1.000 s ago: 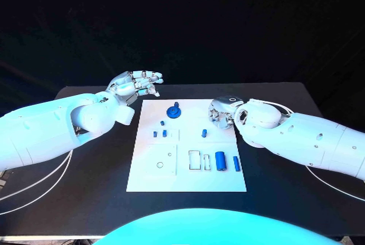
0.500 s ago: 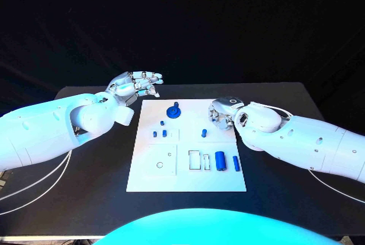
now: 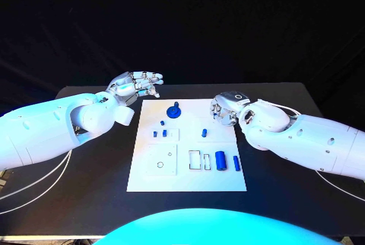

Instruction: Assemble the parts on the task board

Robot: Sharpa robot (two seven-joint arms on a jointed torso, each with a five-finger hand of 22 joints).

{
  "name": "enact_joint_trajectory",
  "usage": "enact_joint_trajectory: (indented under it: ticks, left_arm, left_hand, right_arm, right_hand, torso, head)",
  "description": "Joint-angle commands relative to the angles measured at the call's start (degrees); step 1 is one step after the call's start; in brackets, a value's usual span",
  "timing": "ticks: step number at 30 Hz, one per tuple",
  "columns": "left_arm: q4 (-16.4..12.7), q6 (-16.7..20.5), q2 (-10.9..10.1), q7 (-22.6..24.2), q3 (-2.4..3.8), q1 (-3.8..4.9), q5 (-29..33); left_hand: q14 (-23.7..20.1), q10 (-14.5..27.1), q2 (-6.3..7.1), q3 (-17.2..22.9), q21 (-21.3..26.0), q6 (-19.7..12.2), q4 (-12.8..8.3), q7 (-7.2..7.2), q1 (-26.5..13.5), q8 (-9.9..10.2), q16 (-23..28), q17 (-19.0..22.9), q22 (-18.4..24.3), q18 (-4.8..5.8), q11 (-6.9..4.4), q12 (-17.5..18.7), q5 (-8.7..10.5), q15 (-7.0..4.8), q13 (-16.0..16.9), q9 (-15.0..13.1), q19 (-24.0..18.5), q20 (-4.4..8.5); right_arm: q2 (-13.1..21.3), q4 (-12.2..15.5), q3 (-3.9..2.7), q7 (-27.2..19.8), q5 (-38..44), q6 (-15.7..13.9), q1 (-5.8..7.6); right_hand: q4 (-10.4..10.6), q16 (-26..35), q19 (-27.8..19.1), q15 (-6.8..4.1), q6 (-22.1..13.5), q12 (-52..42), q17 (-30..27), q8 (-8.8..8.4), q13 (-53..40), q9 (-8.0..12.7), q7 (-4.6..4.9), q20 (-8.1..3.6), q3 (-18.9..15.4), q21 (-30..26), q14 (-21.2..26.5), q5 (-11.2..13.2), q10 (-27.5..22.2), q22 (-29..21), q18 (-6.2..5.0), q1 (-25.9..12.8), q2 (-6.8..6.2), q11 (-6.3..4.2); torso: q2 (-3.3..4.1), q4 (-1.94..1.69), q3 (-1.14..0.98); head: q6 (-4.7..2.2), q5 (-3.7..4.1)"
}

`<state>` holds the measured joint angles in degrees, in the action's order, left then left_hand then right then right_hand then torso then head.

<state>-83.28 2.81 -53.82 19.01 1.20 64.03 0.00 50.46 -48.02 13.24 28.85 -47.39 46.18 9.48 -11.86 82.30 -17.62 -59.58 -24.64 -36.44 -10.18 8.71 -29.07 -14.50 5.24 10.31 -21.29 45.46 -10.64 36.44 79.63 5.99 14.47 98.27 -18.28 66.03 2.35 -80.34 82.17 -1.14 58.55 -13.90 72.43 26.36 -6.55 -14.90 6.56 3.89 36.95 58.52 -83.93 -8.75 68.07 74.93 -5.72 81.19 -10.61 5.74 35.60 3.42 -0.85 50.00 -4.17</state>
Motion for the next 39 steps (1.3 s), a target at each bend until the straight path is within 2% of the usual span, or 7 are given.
enact_joint_trajectory:
  ticks: [1, 9, 14, 20, 26, 32, 39]
  left_arm:
    - [0.03, -0.95, 0.0, 0.19, 0.05, 0.06, -0.42]
    - [0.08, -1.02, 0.03, 0.24, 0.05, 0.06, -0.51]
    - [0.1, -1.04, 0.12, 0.33, 0.05, 0.05, -0.54]
    - [0.06, -0.93, 0.29, 0.52, 0.05, 0.05, -0.55]
    - [-0.02, -0.64, 0.39, 0.8, 0.05, 0.04, -0.55]
    - [-0.05, -0.54, 0.47, 0.89, 0.05, 0.05, -0.52]
    - [-0.16, -0.62, 0.65, 0.85, 0.05, 0.05, -0.52]
  left_hand:
    - [-0.41, 0.15, -0.25, -0.26, 0.27, -0.22, 0.04, -0.23, 0.04, 0.22, 0.38, 0.08, 0.09, -0.24, 0.15, 0.22, -0.12, -0.13, -0.09, 0.06, 0.24, -0.03]
    - [-0.43, 0.17, -0.25, -0.27, 0.3, -0.21, 0.05, -0.23, 0.03, 0.22, 0.4, 0.09, 0.1, -0.24, 0.16, 0.22, -0.12, -0.12, -0.1, 0.06, 0.24, -0.04]
    - [-0.46, 0.2, -0.26, -0.29, 0.35, -0.21, 0.04, -0.25, 0.03, 0.21, 0.45, 0.12, 0.14, -0.23, 0.18, 0.23, -0.12, -0.1, -0.12, 0.06, 0.24, -0.05]
    - [-0.46, 0.2, -0.26, -0.29, 0.35, -0.21, 0.04, -0.25, 0.03, 0.21, 0.45, 0.12, 0.14, -0.23, 0.18, 0.23, -0.12, -0.1, -0.12, 0.06, 0.24, -0.05]
    - [-0.49, 0.24, -0.28, -0.32, 0.44, -0.24, 0.03, -0.27, 0.03, 0.21, 0.5, 0.16, 0.19, -0.23, 0.2, 0.24, -0.12, -0.08, -0.14, 0.08, 0.25, -0.06]
    - [-0.49, 0.24, -0.28, -0.32, 0.44, -0.24, 0.03, -0.27, 0.03, 0.21, 0.5, 0.16, 0.19, -0.23, 0.2, 0.24, -0.12, -0.08, -0.14, 0.08, 0.25, -0.06]
    - [-0.5, 0.26, -0.33, -0.36, 0.55, -0.2, 0.0, -0.26, 0.05, 0.17, 0.57, 0.21, 0.26, -0.24, 0.21, 0.22, -0.13, -0.06, -0.17, 0.08, 0.27, -0.09]
  right_arm:
    - [0.82, 1.42, -0.13, -0.52, 0.33, -1.56, 0.2]
    - [3.67, 7.35, -0.49, -2.25, -1.38, -5.76, -0.09]
    - [4.93, 12.5, -0.85, -4.91, -3.82, -9.64, -1.61]
    - [4.17, 15.62, -0.96, -6.04, -4.91, -10.29, -2.99]
    - [1.47, 15.83, -0.93, -6.57, -5.09, -9.18, -4.71]
    - [-1.84, 13.99, -0.68, -7.02, -5.12, -7.74, -6.34]
    - [-5.23, 11.15, -0.14, -6.9, -4.76, -6.18, -7.26]
  right_hand:
    - [-0.44, -0.09, 0.16, -0.46, 0.31, 0.19, 0.05, -0.17, -0.03, 0.0, 0.0, -0.08, 0.01, 0.2, -2.75, -0.14, 3.49, 8.56, 0.77, -0.56, -0.03, -3.2]
    - [-0.53, -0.13, 0.29, -0.48, 0.39, 0.33, 0.11, -0.19, -0.01, -0.07, 0.02, -0.08, 0.09, 0.79, -2.77, -0.13, 3.65, 8.67, 0.86, -0.72, -0.08, -3.2]
    - [-0.66, -0.15, 0.35, -0.53, 0.43, 0.43, 0.13, -0.21, 0.01, -0.11, 0.03, -0.08, 0.17, 1.08, -2.77, -0.13, 3.74, 8.73, 0.9, -0.75, -0.13, -3.21]
    - [-0.74, -0.08, 0.27, -0.56, 0.44, 0.5, -0.01, -0.24, 0.03, -0.13, 0.05, -0.07, 0.23, 0.79, -2.74, -0.13, 3.8, 8.66, 0.85, -0.76, -0.15, -3.21]
    - [-0.79, -0.01, 0.19, -0.58, 0.41, 0.61, -0.14, -0.29, 0.05, -0.15, 0.08, -0.06, 0.3, 0.49, -2.71, -0.14, 3.81, 8.59, 0.8, -0.79, -0.12, -3.19]
    - [-0.86, 0.03, 0.16, -0.59, 0.38, 0.71, -0.22, -0.34, 0.08, -0.16, 0.1, -0.05, 0.39, 0.41, -2.69, -0.14, 3.83, 8.57, 0.79, -0.82, -0.09, -3.18]
    - [-0.91, 0.13, 0.09, -0.58, 0.36, 0.8, -0.4, -0.38, 0.1, -0.18, 0.13, -0.04, 0.43, 0.19, -2.65, -0.13, 3.85, 8.52, 0.75, -0.87, -0.09, -3.16]
  torso:
    - [-0.05, 0.01, -0.02]
    - [-0.01, 0.02, -0.11]
    - [-0.03, 0.06, -0.05]
    - [-0.07, -0.02, 0.1]
    - [-0.06, -0.11, 0.16]
    - [0.04, -0.1, 0.07]
    - [0.07, -0.12, 0.1]
  head:
    - [0.0, -0.05]
    - [0.0, -0.79]
    - [0.0, -2.07]
    - [0.0, -3.71]
    - [0.0, -6.04]
    - [0.0, -8.33]
    - [0.0, -9.91]
